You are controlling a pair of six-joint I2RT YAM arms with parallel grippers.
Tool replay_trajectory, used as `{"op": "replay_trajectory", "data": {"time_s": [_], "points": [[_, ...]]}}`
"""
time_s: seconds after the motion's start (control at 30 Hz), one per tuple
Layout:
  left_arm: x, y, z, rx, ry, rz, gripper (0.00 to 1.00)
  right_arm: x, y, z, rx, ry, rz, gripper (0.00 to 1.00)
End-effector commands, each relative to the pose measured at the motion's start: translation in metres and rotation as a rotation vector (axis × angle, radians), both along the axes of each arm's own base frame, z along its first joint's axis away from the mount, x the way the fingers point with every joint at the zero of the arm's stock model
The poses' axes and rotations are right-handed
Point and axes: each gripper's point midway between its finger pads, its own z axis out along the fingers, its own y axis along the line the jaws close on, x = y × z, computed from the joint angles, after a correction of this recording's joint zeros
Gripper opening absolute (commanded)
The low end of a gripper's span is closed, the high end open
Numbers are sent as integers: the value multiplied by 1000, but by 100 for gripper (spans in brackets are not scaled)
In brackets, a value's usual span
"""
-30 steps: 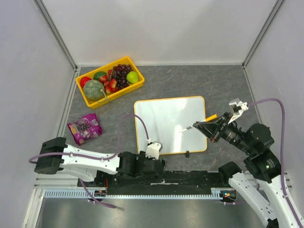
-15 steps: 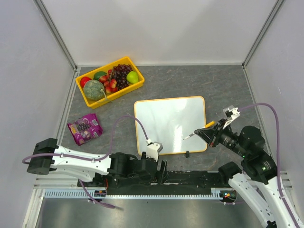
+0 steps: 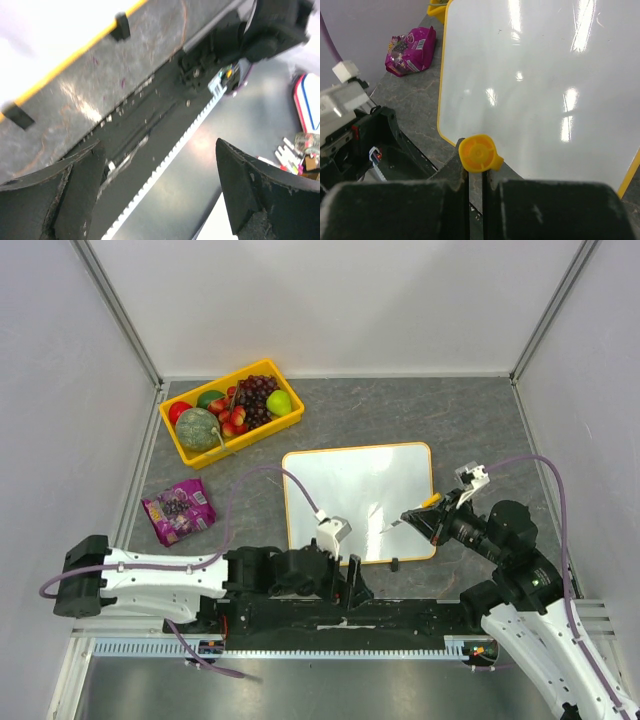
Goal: Write a sentence on the whiteboard
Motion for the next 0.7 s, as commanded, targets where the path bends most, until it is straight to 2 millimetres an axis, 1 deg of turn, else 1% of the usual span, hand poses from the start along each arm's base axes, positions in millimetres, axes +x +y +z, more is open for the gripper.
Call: {"op": "replay_trajectory", "data": {"time_s": [0.0, 0.07, 0.13, 0.17, 0.27, 0.3, 0.37, 0.43, 0.53, 0.67], "points": [[29, -19, 49, -122, -83, -58, 94, -1, 1, 41, 55, -119, 9, 0], [45, -16, 56, -132, -102, -57, 95, -1, 0, 44, 55, -129, 2, 0], [63, -7, 59, -137, -98, -53, 95, -2, -1, 46, 56, -130, 0, 0], [77, 0, 59, -131, -100, -28, 95, -3, -2, 45, 54, -127, 0, 0], [111, 23, 68, -145, -150, 16, 95, -3, -1, 40, 52, -111, 3, 0], [123, 32, 70, -145, -179, 27, 99, -2, -1, 38, 51, -106, -1, 0], [144, 50, 73, -143, -193, 53, 100, -2, 0, 35, 50, -94, 5, 0], [161, 67, 77, -142, -197, 66, 100, -2, 1, 31, 46, -85, 8, 0], [186, 95, 81, -126, -223, 134, 100, -1, 0, 28, 37, -82, 6, 0], [211, 124, 82, -130, -221, 238, 100, 1, 3, 24, 28, -72, 16, 0]]}}
